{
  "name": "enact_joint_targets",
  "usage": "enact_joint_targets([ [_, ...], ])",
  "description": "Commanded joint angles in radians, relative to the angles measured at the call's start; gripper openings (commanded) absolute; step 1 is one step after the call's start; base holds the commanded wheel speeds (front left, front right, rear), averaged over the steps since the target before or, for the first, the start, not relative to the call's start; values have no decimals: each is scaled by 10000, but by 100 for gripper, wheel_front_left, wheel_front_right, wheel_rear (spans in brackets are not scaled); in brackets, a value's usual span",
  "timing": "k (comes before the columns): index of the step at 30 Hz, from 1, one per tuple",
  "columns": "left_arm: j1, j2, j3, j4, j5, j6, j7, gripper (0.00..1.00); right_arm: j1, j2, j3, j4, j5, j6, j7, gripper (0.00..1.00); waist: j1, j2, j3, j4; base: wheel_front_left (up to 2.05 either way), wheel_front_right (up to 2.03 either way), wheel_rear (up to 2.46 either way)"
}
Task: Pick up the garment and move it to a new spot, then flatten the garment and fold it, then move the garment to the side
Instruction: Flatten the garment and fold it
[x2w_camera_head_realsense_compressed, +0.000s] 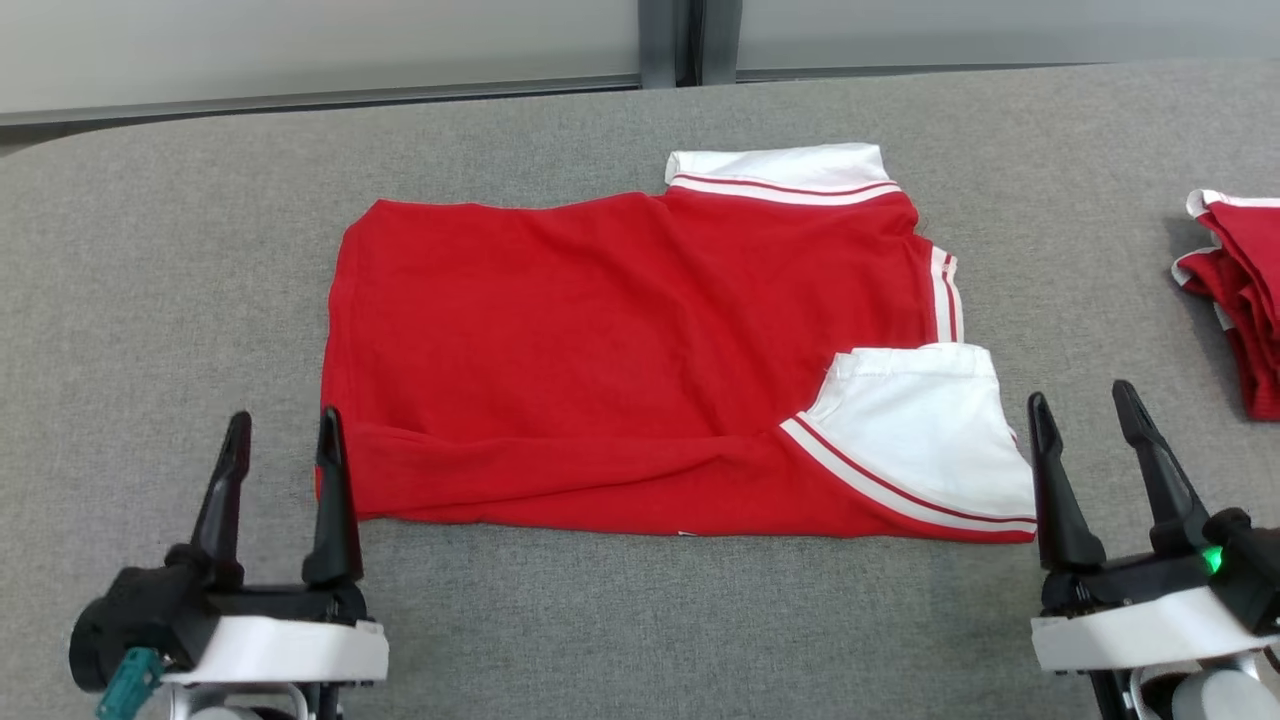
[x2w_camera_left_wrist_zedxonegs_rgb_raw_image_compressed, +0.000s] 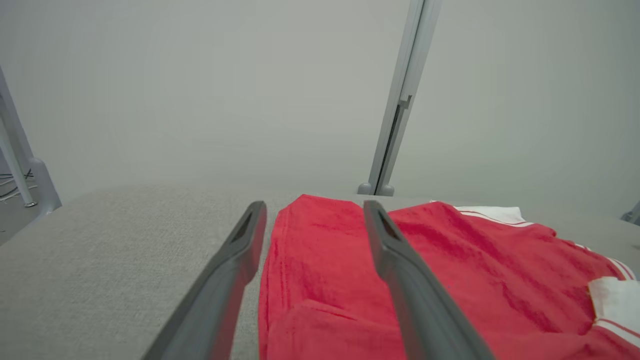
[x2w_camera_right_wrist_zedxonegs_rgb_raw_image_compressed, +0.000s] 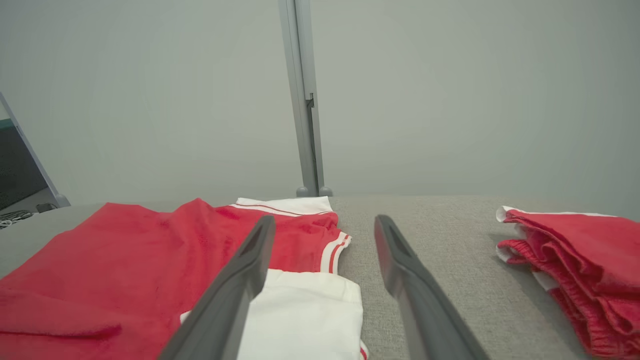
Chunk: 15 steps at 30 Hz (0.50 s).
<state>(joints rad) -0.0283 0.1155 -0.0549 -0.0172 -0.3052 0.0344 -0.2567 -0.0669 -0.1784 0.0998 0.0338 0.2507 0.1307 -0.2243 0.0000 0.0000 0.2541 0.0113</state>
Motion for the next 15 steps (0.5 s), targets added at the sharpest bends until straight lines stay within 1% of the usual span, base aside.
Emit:
enact_joint_targets([
  [1,198,25,-96,170,140,-119,-70,100,311,104,-121,-165,-62,-1,117,100,0,0,-179,-47,0,0,0],
  [6,563,44,-158,824,173,-317,-83,100,910,273,-258,-403,-182,-1,389,100,0,0,-538,-53,0,0,0],
  [15,636,124,-84,1226,122,-501,-86,100,1239,425,-268,-552,-164,-1,615,100,0,0,-790,-83,0,0,0],
])
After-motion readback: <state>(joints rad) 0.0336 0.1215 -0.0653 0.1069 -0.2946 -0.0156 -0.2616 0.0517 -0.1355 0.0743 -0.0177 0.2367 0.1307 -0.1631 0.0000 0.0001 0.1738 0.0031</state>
